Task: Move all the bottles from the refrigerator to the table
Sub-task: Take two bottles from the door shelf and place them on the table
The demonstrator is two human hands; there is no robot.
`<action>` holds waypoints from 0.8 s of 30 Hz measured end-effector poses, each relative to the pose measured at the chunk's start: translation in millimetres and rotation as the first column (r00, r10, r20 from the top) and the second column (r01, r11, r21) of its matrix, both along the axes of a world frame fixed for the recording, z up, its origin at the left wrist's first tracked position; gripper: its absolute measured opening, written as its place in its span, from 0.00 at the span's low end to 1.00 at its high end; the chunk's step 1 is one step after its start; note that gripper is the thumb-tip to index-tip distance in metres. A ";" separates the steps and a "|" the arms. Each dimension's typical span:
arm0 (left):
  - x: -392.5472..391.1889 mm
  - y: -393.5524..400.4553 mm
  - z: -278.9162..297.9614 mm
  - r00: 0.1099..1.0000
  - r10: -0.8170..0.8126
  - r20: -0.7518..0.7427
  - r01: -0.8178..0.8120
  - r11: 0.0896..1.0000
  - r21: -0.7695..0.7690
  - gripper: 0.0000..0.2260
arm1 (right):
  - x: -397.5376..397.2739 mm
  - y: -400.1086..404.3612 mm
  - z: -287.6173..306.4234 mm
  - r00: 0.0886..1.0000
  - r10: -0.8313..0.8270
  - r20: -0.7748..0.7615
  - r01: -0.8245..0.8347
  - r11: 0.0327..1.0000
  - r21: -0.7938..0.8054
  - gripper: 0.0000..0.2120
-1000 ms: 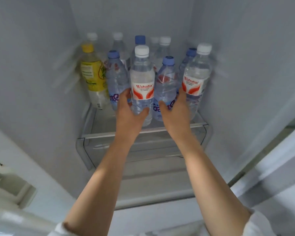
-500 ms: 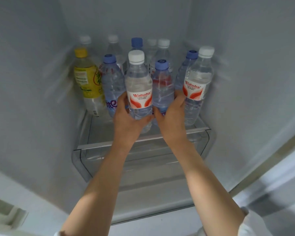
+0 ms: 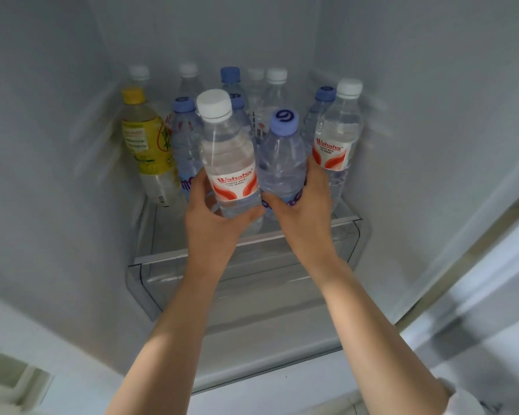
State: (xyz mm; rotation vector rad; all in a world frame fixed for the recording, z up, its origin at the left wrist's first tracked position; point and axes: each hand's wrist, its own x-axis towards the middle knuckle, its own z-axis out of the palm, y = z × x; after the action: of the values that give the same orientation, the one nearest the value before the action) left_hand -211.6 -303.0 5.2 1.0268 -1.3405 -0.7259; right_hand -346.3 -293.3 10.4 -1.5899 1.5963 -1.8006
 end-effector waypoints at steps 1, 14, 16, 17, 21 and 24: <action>0.8 4.6 2.6 1.000 -0.008 0.001 0.008 1.000 -0.002 0.40 | 0.2 6.0 3.2 1.000 0.003 0.009 -0.003 1.000 -0.005 0.36; 32.2 89.4 -11.6 0.967 -0.251 -0.035 0.253 0.959 0.131 0.36 | 23.9 133.5 -9.2 0.972 -0.215 0.091 0.207 0.975 0.086 0.31; 39.1 104.4 -22.9 0.949 -0.315 -0.006 0.312 0.937 0.156 0.34 | 32.2 157.8 -21.0 0.958 -0.257 0.127 0.239 0.960 0.145 0.32; 42.3 111.3 -29.7 0.938 -0.346 0.015 0.339 0.926 0.165 0.33 | 36.7 169.4 -27.8 0.950 -0.280 0.140 0.255 0.951 0.173 0.32; 48.8 137.0 -57.6 0.879 -0.467 0.095 0.437 0.868 0.235 0.32 | 51.4 214.0 -56.0 0.908 -0.382 0.171 0.326 0.902 0.283 0.34; 48.3 156.3 -81.2 0.831 -0.547 0.106 0.494 0.811 0.312 0.35 | 55.2 245.6 -75.2 0.879 -0.459 0.128 0.387 0.844 0.371 0.33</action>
State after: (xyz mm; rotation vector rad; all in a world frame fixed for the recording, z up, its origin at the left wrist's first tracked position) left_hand -163.3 -146.7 -76.1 0.9600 -1.7592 -1.2841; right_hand -291.1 -47.7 -64.8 -0.9043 2.1321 -1.6924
